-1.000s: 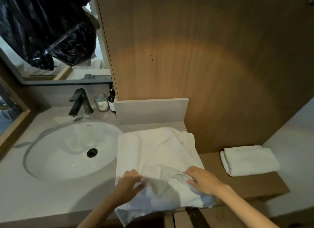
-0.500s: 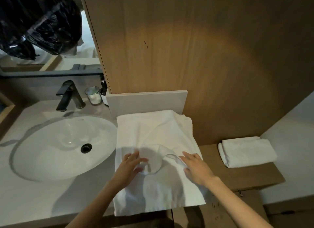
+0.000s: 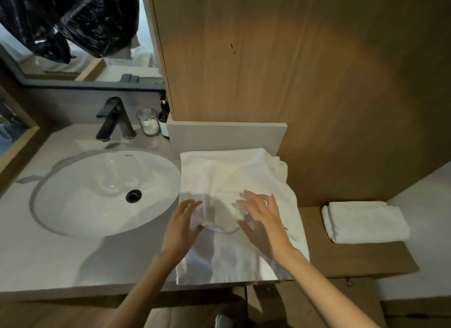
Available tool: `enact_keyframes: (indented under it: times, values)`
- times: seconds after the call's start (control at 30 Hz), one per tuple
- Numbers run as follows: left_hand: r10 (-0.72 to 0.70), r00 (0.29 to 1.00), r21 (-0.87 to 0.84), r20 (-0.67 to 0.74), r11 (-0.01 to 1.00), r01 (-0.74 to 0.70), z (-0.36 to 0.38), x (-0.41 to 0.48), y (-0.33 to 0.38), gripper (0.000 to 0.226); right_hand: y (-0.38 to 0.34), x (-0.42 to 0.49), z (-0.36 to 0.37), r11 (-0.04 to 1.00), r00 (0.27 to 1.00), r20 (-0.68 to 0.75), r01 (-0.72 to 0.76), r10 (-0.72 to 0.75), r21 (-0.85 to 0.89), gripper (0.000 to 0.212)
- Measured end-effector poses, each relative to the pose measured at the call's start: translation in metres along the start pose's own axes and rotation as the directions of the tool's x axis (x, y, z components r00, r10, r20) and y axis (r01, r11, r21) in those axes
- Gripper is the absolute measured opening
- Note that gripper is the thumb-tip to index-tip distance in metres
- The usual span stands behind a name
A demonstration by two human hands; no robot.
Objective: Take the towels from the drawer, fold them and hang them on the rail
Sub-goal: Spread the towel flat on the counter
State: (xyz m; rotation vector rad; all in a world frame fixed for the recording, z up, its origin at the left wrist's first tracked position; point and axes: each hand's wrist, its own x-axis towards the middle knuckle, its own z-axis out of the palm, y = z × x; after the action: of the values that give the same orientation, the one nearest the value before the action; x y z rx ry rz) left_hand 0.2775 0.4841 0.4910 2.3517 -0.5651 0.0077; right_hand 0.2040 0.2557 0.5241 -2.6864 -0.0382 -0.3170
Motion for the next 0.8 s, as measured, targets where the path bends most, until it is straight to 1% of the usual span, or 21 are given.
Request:
enact_keyframes:
  times: [0.03,0.07,0.1,0.17,0.2,0.23,0.27,0.33,0.37,0.43,0.47,0.5,0.53,0.6,0.63,0.67,0.73,0.77,0.8]
  values:
    - [-0.059,0.998,0.019,-0.023,0.998,0.059,-0.006,-0.009,0.0,0.061,-0.014,0.004,0.006,0.998,0.998,-0.037,0.056,-0.055,0.013,0.036]
    - [-0.138,0.99,0.04,-0.024,0.989,0.139,-0.011,-0.018,0.0,0.063,-0.027,0.008,0.013,0.996,0.995,-0.043,0.091,-0.09,0.023,0.034]
    - [-0.228,0.974,0.065,-0.01,0.971,0.228,-0.016,-0.026,0.0,0.064,-0.037,0.012,0.018,0.995,0.996,0.001,0.087,-0.087,0.058,0.034]
    - [-0.398,0.917,0.131,0.041,0.912,0.389,-0.022,-0.042,-0.002,0.063,-0.048,0.018,0.031,0.987,0.98,0.191,0.019,-0.049,0.157,0.043]
    - [-0.466,0.881,0.146,0.077,0.88,0.452,-0.023,-0.05,-0.004,0.059,-0.049,0.02,0.04,0.987,0.959,0.278,0.001,-0.046,0.161,0.048]
    - [-0.513,0.851,0.137,0.115,0.856,0.498,-0.024,-0.057,-0.007,0.053,-0.048,0.02,0.047,0.991,0.946,0.319,0.011,-0.054,0.134,0.048]
    - [-0.536,0.832,0.107,0.147,0.844,0.525,-0.024,-0.064,-0.01,0.044,-0.048,0.02,0.053,0.994,0.947,0.317,0.013,-0.046,0.105,0.044]
    - [-0.539,0.819,0.069,0.195,0.841,0.537,-0.023,-0.073,-0.012,0.026,-0.044,0.019,0.061,0.995,0.978,0.209,-0.005,-0.016,0.101,0.028]
    - [-0.53,0.818,0.084,0.223,0.847,0.526,-0.022,-0.075,-0.011,0.02,-0.042,0.019,0.064,0.993,0.988,0.153,-0.013,-0.005,0.113,0.021]
    - [-0.506,0.814,0.126,0.285,0.862,0.491,-0.02,-0.075,-0.006,0.023,-0.042,0.02,0.062,0.99,0.995,0.099,-0.028,0.015,0.136,0.014]
    - [-0.493,0.817,0.125,0.301,0.869,0.478,-0.02,-0.073,-0.002,0.025,-0.042,0.02,0.06,0.984,0.995,0.09,-0.048,0.033,0.17,0.014]
    - [-0.481,0.822,0.09,0.306,0.874,0.478,-0.02,-0.069,0.004,0.025,-0.043,0.02,0.056,0.971,0.994,0.087,-0.083,0.064,0.225,0.014]
    - [-0.473,0.824,0.013,0.311,0.869,0.494,-0.021,-0.065,0.009,0.024,-0.046,0.021,0.05,0.949,0.989,0.095,-0.134,0.111,0.284,0.014]
    - [-0.467,0.827,-0.203,0.313,0.817,0.539,-0.025,-0.055,0.024,0.02,-0.053,0.023,0.033,0.886,0.967,0.143,-0.249,0.208,0.39,0.013]
    - [-0.463,0.838,-0.307,0.29,0.784,0.539,-0.029,-0.05,0.032,0.017,-0.056,0.025,0.022,0.847,0.954,0.173,-0.297,0.244,0.441,0.015]
    - [-0.453,0.854,-0.401,0.256,0.754,0.52,-0.033,-0.045,0.042,0.015,-0.059,0.027,0.009,0.824,0.949,0.169,-0.315,0.267,0.471,0.017]
    - [-0.408,0.896,-0.534,0.175,0.725,0.434,-0.039,-0.032,0.061,0.023,-0.062,0.031,-0.018,0.85,0.962,0.085,-0.268,0.258,0.453,0.021]
    - [-0.379,0.913,-0.575,0.15,0.718,0.393,-0.042,-0.025,0.07,0.023,-0.062,0.032,-0.03,0.873,0.97,0.049,-0.235,0.237,0.428,0.024]
    - [-0.359,0.922,-0.609,0.143,0.703,0.368,-0.044,-0.018,0.079,0.018,-0.062,0.032,-0.04,0.887,0.974,0.032,-0.22,0.226,0.406,0.028]
